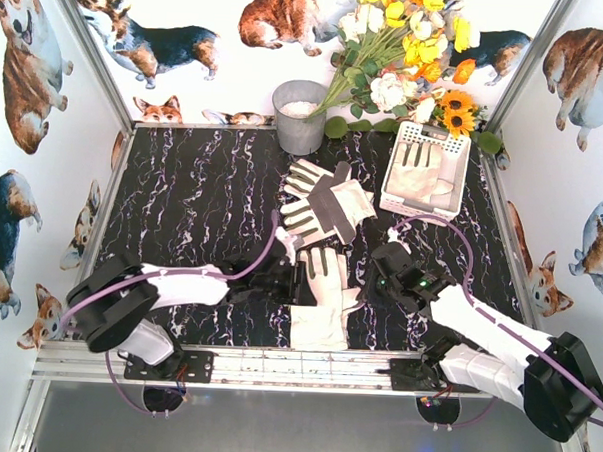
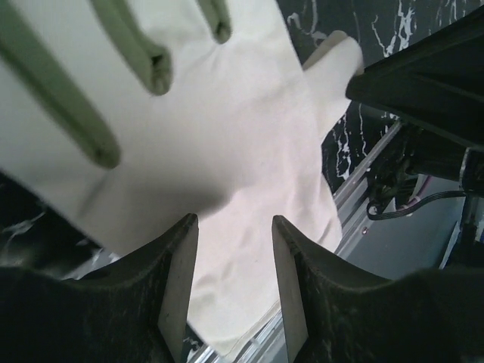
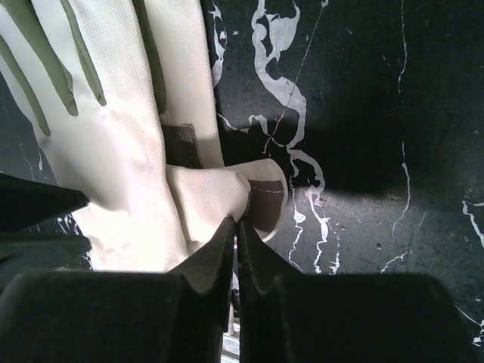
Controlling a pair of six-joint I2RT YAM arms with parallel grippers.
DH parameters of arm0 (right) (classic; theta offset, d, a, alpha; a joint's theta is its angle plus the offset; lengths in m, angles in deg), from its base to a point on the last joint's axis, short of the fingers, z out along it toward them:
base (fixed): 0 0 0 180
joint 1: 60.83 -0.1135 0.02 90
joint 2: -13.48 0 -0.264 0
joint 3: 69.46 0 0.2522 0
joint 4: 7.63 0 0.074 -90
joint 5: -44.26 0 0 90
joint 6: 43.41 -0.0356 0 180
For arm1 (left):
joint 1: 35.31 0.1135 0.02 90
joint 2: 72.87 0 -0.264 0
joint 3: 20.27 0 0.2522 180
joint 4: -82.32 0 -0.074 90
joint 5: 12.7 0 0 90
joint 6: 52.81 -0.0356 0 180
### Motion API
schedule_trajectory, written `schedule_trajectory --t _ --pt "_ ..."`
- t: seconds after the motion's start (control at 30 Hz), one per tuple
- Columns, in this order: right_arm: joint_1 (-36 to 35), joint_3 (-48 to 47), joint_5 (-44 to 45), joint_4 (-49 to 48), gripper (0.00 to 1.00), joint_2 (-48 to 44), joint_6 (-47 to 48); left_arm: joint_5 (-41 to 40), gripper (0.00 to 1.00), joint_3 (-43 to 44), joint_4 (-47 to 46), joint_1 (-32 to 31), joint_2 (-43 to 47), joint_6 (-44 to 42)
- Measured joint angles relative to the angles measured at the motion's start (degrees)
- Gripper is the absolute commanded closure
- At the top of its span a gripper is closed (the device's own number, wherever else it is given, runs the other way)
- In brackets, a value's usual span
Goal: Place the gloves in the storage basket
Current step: Pair the glove with the glove, then pick up the glove from the center of the board.
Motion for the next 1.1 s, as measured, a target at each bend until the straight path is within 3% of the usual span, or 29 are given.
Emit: schedule_trajectory --t 0.23,0.33,0.4,0.53,0.63,0.77,1.1 --pt "0.39 -0.09 -0.11 0.92 0.31 -2.73 0.07 0.52 0.64 1.57 -7.61 -1.88 -7.58 2.19" --pt "0.90 -0.17 -0.13 2.51 0.11 -6.51 0.17 0.63 0.64 1.57 -9.27 -1.90 -8.41 2.73" --pt "1.70 -0.17 -0.52 3.37 0.04 -8.96 0.35 0.61 0.64 1.57 -9.86 -1.92 -8.44 2.84" --pt "5.33 0.85 -4.20 1.51 0.01 -11.04 0.35 0.61 0.65 1.57 -10.10 -1.92 -8.44 2.95" --pt "7.39 3.96 -8.15 -2.45 0.04 -10.23 -0.22 0.61 0.65 1.57 -10.10 -1.92 -8.46 2.95" --pt "7.50 6.64 -12.22 -6.49 0.11 -6.93 -0.26 -0.11 0.58 1.57 -9.66 -1.92 -7.74 2.97" --pt "6.14 5.70 -15.65 -9.07 0.24 1.62 2.27 -9.18 0.51 2.29 3.56 -0.13 7.30 1.33"
